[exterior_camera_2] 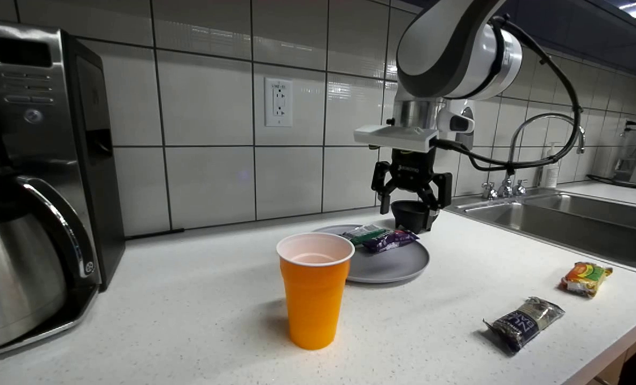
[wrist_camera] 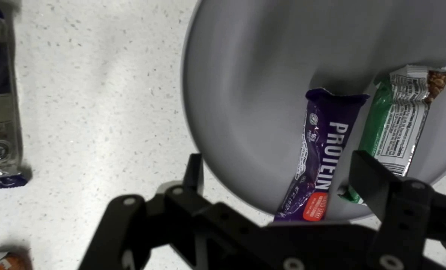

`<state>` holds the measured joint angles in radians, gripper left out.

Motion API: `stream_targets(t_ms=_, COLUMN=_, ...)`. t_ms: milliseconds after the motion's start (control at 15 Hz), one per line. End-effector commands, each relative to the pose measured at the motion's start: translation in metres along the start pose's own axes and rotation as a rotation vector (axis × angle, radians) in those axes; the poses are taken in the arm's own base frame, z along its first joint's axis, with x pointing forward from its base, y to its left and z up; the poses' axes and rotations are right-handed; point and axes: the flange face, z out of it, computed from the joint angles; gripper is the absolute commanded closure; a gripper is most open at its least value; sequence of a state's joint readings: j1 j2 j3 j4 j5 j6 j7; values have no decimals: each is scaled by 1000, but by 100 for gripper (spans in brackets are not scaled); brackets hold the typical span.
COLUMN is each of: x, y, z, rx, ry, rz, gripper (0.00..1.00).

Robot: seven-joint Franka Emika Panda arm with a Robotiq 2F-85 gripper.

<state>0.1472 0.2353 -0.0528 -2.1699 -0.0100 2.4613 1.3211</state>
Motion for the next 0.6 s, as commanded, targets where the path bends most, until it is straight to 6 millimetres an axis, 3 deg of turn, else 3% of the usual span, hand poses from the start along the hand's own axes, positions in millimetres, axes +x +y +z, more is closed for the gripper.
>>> stream_targets(t_ms=0, x=0, y=0, z=-1, rx=-1, ry=-1, rz=0, gripper=0)
stream_targets(t_ms=533, x=0, y=9, z=-13, rx=32, ry=13, rz=-8, gripper=0)
